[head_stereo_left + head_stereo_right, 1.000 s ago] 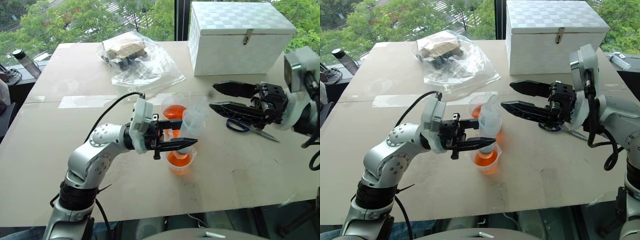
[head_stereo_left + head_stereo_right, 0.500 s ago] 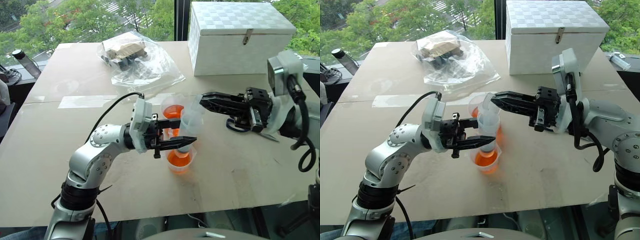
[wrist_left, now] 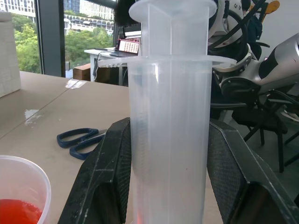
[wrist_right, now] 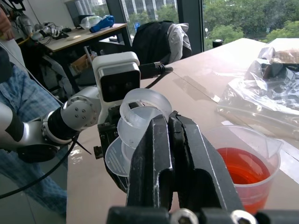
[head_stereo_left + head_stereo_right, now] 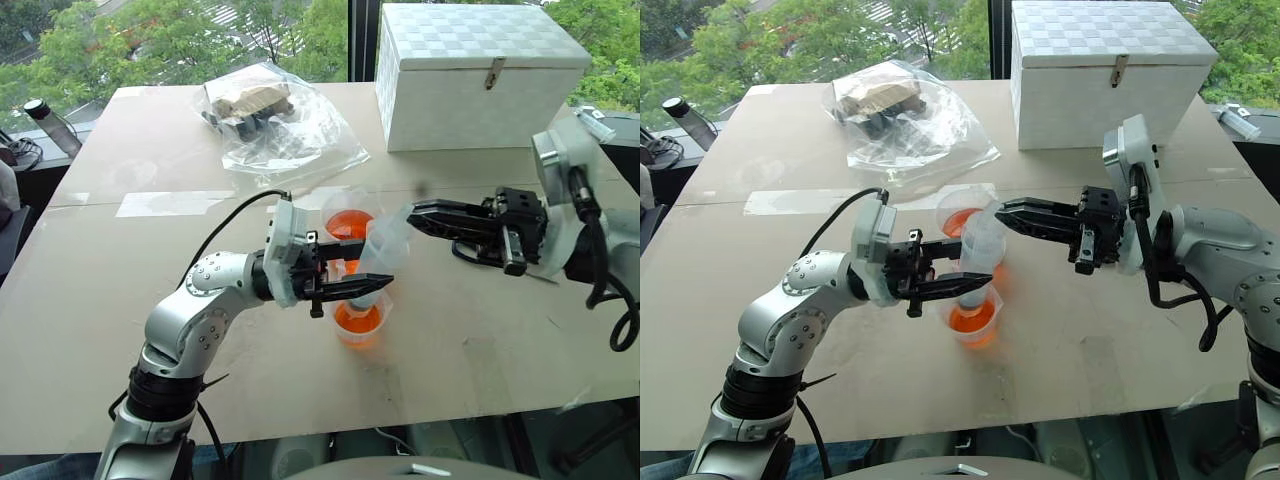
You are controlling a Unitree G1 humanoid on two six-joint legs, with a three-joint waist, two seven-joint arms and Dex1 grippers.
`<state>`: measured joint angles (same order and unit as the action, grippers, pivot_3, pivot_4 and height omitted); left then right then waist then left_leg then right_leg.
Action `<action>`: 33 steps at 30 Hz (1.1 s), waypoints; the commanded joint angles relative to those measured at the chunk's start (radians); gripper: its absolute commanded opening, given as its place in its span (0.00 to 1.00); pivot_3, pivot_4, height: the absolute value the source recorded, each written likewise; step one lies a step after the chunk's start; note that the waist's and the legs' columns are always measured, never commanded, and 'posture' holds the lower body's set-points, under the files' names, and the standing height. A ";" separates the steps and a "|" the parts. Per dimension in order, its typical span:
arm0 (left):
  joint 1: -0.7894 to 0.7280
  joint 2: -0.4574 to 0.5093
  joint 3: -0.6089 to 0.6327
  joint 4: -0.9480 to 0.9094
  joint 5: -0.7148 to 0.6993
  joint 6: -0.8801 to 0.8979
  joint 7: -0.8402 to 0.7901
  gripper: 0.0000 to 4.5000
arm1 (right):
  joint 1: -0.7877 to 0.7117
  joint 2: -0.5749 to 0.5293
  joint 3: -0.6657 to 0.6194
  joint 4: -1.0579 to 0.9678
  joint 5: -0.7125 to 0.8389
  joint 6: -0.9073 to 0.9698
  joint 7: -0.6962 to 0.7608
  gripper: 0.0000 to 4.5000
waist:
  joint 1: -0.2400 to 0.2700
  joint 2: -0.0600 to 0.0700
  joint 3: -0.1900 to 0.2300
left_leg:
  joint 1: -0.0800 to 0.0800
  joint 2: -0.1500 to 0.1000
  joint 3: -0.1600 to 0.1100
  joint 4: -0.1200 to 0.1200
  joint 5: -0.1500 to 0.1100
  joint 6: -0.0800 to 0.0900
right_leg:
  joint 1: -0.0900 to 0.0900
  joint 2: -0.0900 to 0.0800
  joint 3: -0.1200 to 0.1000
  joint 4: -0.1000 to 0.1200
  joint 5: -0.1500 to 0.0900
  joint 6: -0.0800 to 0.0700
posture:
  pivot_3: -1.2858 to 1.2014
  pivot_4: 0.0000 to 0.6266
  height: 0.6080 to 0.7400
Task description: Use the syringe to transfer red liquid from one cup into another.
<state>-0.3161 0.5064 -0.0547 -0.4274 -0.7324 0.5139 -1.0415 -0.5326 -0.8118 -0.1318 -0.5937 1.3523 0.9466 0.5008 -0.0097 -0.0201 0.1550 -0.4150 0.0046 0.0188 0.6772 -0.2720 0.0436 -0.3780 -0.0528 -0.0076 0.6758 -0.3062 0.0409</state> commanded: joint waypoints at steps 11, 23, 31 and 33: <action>-0.059 -0.050 0.025 -0.052 -0.050 -0.023 0.031 0.48 | 0.020 -0.010 0.086 -0.053 -0.030 0.039 0.007 0.01 | 0.000 0.000 0.000 | 0.000 0.000 0.000 0.000 0.000 0.000 | 0.000 0.000 0.000 0.000 0.000 0.000 | 0.52 0.24 1.00; -0.062 -0.062 0.029 -0.061 -0.055 -0.016 0.042 0.48 | 0.046 -0.052 -0.084 0.010 0.159 0.006 0.006 0.61 | 0.003 0.000 0.000 | 0.000 0.000 0.000 0.000 0.000 0.000 | 0.000 0.000 0.000 0.000 0.000 0.000 | 0.52 0.24 1.00; -0.061 -0.052 0.040 -0.069 -0.079 -0.004 0.056 0.48 | 0.228 -0.162 -0.159 0.022 0.048 0.000 0.131 0.61 | 0.006 0.000 0.000 | 0.000 0.000 0.000 0.000 -0.002 0.004 | 0.001 0.000 -0.001 -0.001 0.000 0.000 | 0.52 0.24 1.00; -0.066 -0.049 0.043 -0.073 -0.091 0.007 0.067 0.48 | 0.263 -0.161 -0.145 0.004 0.010 -0.009 0.149 0.61 | 0.006 0.000 0.000 | 0.000 0.000 0.000 0.000 -0.002 0.003 | 0.001 0.000 -0.001 -0.001 0.000 0.000 | 0.52 0.24 1.00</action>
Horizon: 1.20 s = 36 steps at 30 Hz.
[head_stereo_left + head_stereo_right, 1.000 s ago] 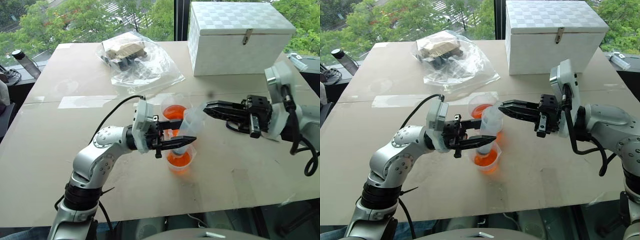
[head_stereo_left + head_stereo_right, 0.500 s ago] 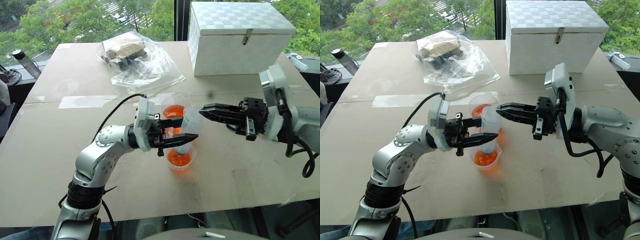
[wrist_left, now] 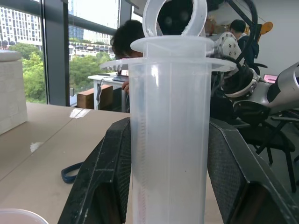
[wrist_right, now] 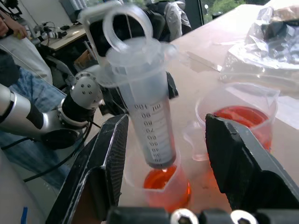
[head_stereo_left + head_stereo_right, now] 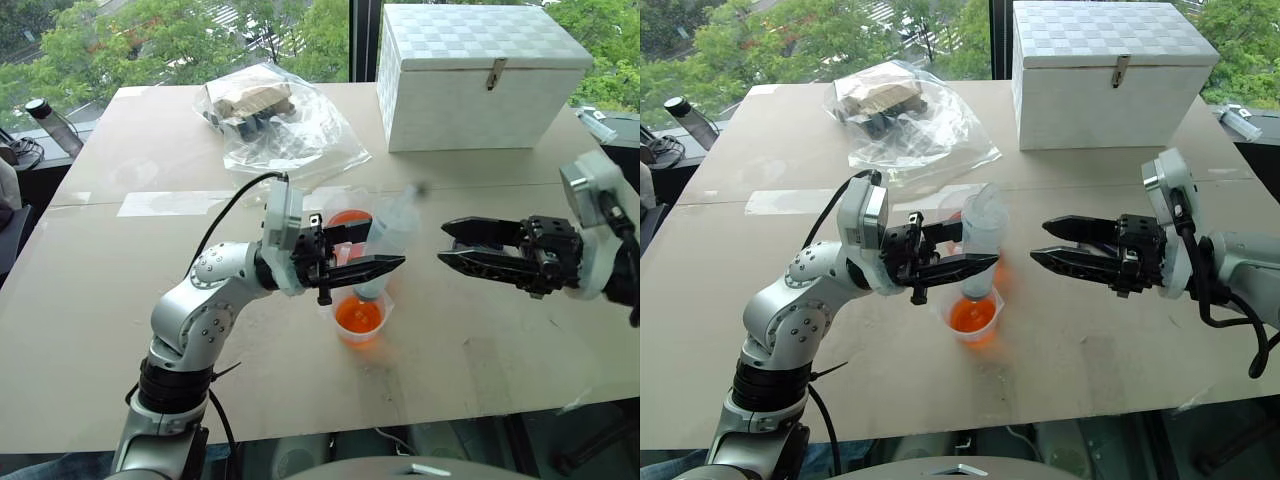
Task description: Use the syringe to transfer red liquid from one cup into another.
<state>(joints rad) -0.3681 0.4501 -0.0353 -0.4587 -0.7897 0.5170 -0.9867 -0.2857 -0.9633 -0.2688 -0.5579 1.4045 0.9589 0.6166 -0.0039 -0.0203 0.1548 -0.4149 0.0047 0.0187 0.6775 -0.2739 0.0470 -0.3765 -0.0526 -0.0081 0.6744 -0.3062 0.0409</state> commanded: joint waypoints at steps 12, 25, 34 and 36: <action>-0.178 0.255 0.268 -0.006 -0.266 0.313 0.336 0.48 | 0.095 -0.003 -0.092 -0.008 -0.034 -0.023 0.045 0.61 | 0.000 0.000 0.000 | 0.000 0.000 -0.001 0.001 0.001 -0.002 | 0.000 0.000 -0.001 0.001 0.000 0.000 | 0.52 0.24 1.00; -0.030 0.578 0.254 0.240 -0.033 0.662 0.491 0.48 | 0.122 0.004 -0.076 0.051 -0.102 -0.020 0.078 0.61 | -0.005 -0.001 0.001 | 0.001 0.000 0.000 0.001 0.001 -0.003 | 0.000 0.000 0.000 0.001 0.000 0.000 | 0.52 0.24 1.00; -0.017 0.495 0.209 0.301 0.075 0.713 0.555 0.48 | 0.210 0.002 -0.020 0.054 -0.345 -0.097 0.104 0.61 | 0.016 -0.003 0.002 | 0.000 0.000 0.000 0.001 0.002 -0.003 | -0.001 0.000 0.000 0.001 0.000 0.000 | 0.52 0.24 1.00; -0.008 0.485 0.219 0.296 0.073 0.729 0.546 0.48 | 0.251 0.023 -0.005 0.060 -0.420 -0.141 0.105 0.61 | 0.015 -0.003 0.002 | 0.000 0.000 0.000 0.001 0.002 -0.003 | -0.002 0.000 0.001 0.002 0.000 0.000 | 0.52 0.24 1.00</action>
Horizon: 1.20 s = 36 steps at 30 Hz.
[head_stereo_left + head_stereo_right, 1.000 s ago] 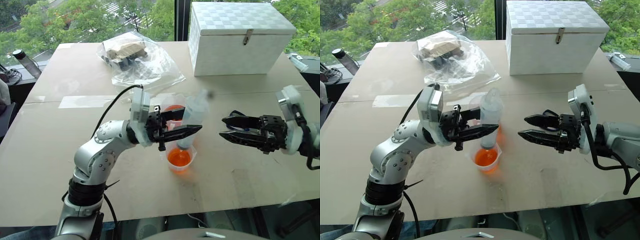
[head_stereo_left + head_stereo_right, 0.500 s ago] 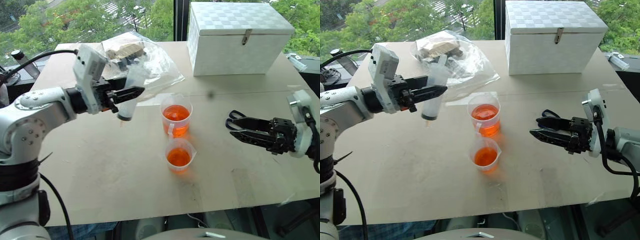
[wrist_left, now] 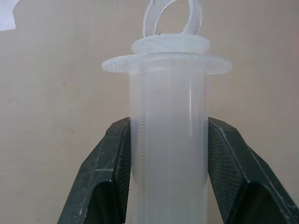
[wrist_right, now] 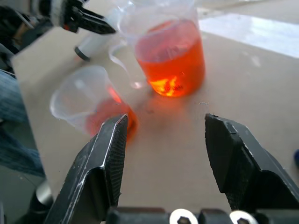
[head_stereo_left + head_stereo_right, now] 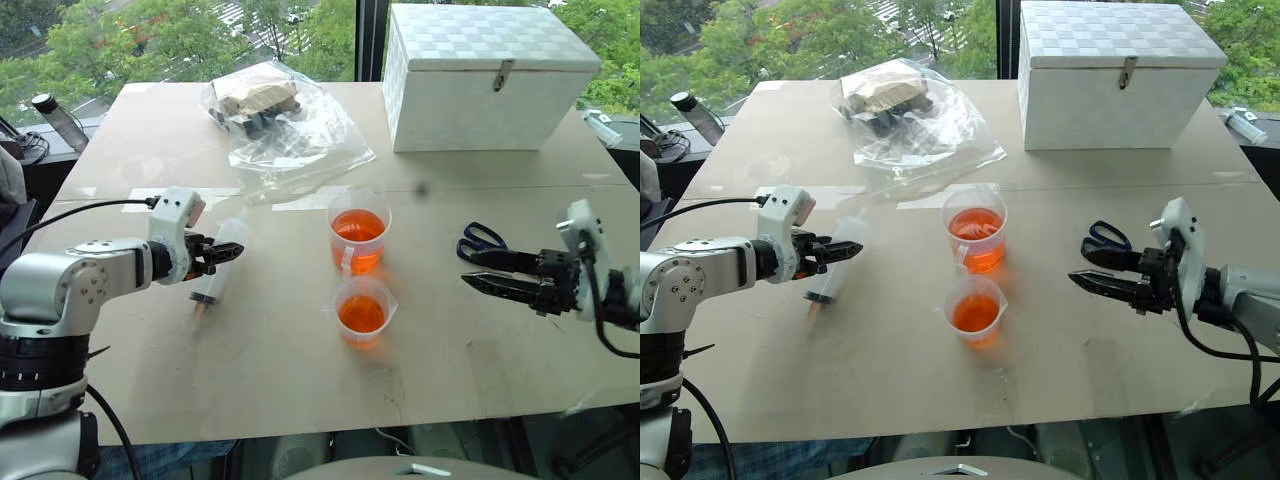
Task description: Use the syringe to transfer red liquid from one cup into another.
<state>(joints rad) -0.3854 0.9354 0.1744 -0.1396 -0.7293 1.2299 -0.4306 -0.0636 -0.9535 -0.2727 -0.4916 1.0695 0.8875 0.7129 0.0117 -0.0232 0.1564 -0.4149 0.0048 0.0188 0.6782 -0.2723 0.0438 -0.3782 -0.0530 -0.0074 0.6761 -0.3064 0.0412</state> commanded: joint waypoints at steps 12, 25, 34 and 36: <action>0.083 -0.008 0.145 -0.220 0.058 -0.389 -0.234 1.00 | 0.243 0.093 -0.042 0.149 -0.395 -0.415 0.196 0.73 | -0.002 0.000 -0.001 | 0.001 0.000 0.001 0.000 0.000 0.000 | 0.000 0.000 0.001 0.000 0.000 0.000 | 0.52 0.24 1.00; 0.695 -0.253 0.176 -0.501 0.145 -0.720 -0.352 1.00 | 0.335 0.220 -0.035 0.280 -0.510 -0.641 0.289 0.98 | 0.002 0.007 -0.005 | 0.003 0.000 0.001 -0.001 0.000 0.000 | 0.003 -0.001 0.001 -0.001 0.000 -0.001 | 0.52 0.24 1.00; 0.895 -0.385 0.087 -0.439 0.316 -0.949 -0.320 1.00 | 0.366 0.267 -0.065 0.373 -0.527 -0.795 0.374 0.98 | 0.001 0.010 -0.007 | 0.020 0.000 0.001 -0.008 -0.005 0.007 | 0.020 -0.003 0.001 -0.009 0.000 -0.002 | 0.52 0.24 1.00; 0.932 -0.410 0.077 -0.463 0.310 -0.960 -0.314 1.00 | 0.349 0.275 -0.064 0.434 -0.547 -0.847 0.383 0.98 | 0.001 0.010 -0.007 | 0.020 0.000 0.001 -0.008 -0.005 0.007 | 0.020 -0.003 0.001 -0.010 0.000 -0.002 | 0.52 0.24 1.00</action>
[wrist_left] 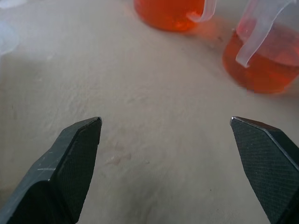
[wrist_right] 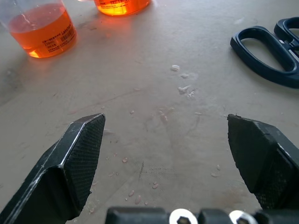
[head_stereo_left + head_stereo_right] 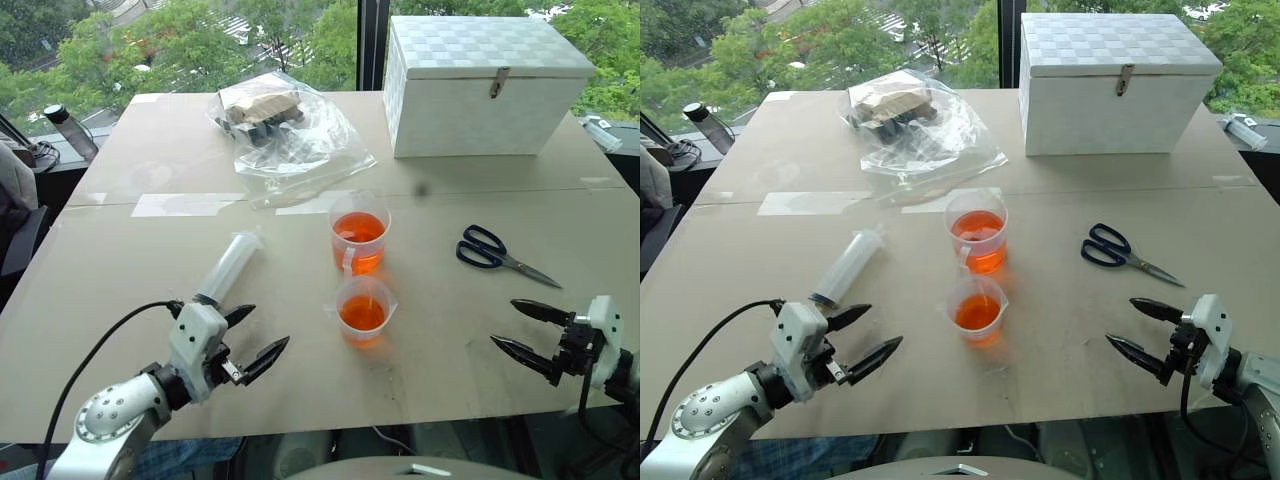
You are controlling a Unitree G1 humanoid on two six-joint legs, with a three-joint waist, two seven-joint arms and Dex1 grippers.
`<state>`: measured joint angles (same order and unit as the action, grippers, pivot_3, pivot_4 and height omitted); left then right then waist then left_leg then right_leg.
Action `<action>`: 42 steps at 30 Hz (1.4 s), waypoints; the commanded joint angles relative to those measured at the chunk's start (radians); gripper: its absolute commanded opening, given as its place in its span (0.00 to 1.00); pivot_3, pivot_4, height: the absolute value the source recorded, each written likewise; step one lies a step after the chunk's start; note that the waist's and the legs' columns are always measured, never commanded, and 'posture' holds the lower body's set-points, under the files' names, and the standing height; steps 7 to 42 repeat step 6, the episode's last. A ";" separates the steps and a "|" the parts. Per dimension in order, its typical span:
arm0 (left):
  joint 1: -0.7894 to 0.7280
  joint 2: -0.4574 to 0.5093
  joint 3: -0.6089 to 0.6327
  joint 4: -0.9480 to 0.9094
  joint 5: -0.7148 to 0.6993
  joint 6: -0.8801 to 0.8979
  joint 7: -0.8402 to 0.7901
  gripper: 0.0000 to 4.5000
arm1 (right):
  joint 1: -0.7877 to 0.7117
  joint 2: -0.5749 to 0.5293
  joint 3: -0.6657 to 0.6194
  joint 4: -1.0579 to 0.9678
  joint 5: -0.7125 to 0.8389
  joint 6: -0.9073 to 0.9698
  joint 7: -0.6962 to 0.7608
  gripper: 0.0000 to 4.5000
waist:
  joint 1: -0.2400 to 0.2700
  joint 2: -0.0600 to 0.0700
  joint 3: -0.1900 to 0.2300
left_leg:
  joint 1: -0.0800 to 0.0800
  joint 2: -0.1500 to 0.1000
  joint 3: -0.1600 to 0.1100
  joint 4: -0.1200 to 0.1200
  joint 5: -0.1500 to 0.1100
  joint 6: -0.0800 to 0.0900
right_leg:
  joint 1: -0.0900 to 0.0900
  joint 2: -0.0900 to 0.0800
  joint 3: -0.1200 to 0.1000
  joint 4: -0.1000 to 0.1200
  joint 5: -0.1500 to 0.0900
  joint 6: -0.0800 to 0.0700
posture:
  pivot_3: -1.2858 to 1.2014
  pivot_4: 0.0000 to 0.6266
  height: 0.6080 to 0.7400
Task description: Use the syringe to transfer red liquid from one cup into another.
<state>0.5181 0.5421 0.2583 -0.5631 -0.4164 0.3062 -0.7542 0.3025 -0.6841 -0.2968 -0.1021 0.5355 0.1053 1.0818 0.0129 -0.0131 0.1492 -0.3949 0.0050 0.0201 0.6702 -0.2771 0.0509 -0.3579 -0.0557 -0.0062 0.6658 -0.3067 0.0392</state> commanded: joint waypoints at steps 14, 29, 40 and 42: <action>0.066 -0.024 -0.022 -0.040 0.036 -0.086 0.015 1.00 | -0.057 0.006 -0.026 0.104 -0.009 -0.083 0.042 0.98 | 0.000 0.001 0.000 | -0.001 0.000 0.000 -0.001 0.000 0.000 | 0.000 0.000 0.000 -0.003 0.000 0.000 | 0.52 0.24 1.00; 0.066 -0.024 -0.022 -0.040 0.036 -0.086 0.015 1.00 | -0.057 0.006 -0.026 0.104 -0.009 -0.083 0.042 0.98 | 0.000 0.001 0.000 | -0.001 0.000 0.000 -0.001 0.000 0.000 | 0.000 0.000 0.000 -0.003 0.000 0.000 | 0.52 0.24 1.00; 0.066 -0.024 -0.022 -0.040 0.036 -0.086 0.015 1.00 | -0.057 0.006 -0.026 0.104 -0.009 -0.083 0.042 0.98 | 0.000 0.001 0.000 | -0.001 0.000 0.000 -0.001 0.000 0.000 | 0.000 0.000 0.000 -0.003 0.000 0.000 | 0.52 0.24 1.00; 0.066 -0.024 -0.022 -0.040 0.036 -0.086 0.015 1.00 | -0.057 0.006 -0.026 0.104 -0.009 -0.083 0.042 0.98 | 0.000 0.001 0.000 | -0.001 0.000 0.000 -0.001 0.000 0.000 | 0.000 0.000 0.000 -0.003 0.000 0.000 | 0.52 0.24 1.00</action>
